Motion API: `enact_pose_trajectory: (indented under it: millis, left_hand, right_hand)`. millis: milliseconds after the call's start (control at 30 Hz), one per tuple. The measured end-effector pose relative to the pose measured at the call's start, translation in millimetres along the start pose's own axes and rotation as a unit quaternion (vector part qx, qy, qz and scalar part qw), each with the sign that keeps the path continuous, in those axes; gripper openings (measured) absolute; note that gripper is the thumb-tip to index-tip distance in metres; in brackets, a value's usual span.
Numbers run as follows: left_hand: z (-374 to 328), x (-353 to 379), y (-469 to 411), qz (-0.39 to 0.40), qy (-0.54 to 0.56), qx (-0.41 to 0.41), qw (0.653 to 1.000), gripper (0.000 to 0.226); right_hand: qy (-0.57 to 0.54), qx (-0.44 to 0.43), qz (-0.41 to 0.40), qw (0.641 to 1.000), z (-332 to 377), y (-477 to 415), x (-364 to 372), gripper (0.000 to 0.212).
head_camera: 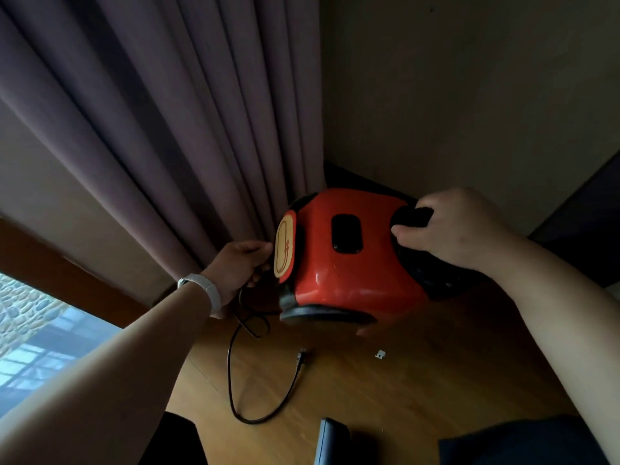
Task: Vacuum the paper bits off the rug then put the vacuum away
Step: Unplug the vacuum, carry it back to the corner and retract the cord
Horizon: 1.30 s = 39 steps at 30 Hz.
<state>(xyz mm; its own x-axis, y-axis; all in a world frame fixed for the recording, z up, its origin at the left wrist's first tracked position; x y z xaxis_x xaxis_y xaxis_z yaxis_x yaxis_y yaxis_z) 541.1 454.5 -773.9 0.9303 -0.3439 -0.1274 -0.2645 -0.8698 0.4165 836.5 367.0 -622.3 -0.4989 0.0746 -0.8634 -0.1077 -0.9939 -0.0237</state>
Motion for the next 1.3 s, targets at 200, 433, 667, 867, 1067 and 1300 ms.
enact_pose_trajectory:
  millis: [200, 433, 667, 867, 1067, 1300]
  left_hand:
    - [-11.2, 34.9, 11.8, 0.05, -0.229, 0.052, 0.971, 0.024]
    - [-55.5, 65.9, 45.1, 0.099, -0.559, 0.209, 0.796, 0.017]
    - [-90.5, 76.7, 61.2, 0.038, -0.638, 0.328, 0.696, 0.03]
    - [-86.1, 61.5, 42.3, 0.102, -0.512, 0.239, 0.819, 0.021]
    - [-50.0, 11.7, 10.4, 0.122, -0.271, 0.118, 0.948, 0.032]
    - [-27.4, 18.1, 4.9, 0.049, -0.045, 0.074, 0.995, 0.03]
  right_hand:
    - [0.018, 0.038, -0.05, 0.998, -10.4, -4.7, -3.5, 0.047]
    - [0.026, 0.089, -0.073, 0.993, -24.2, -5.5, -5.6, 0.044]
    - [0.1, -0.006, -0.014, 0.995, -4.1, -5.3, 8.2, 0.045]
    - [0.157, -0.09, 0.053, 0.982, 28.6, 4.6, 20.9, 0.043]
    - [0.134, -0.115, 0.076, 0.981, 39.1, 12.2, 19.7, 0.04]
    - [0.018, -0.005, 0.02, 1.0, 5.4, 5.7, -1.8, 0.04]
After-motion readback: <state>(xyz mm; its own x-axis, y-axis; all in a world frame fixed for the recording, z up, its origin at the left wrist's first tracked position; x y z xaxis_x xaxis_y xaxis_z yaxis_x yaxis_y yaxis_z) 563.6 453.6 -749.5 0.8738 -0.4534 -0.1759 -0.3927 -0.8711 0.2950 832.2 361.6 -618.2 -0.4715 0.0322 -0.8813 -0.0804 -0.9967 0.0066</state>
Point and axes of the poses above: each hand's wrist, its own y-axis away from the middle knuckle, its own x-axis out of the palm, z = x × y, the point moved 8 cm from there along -y, towards the middle knuckle, and after that the axes turned 2 degrees about z, right-handed, at the moved point
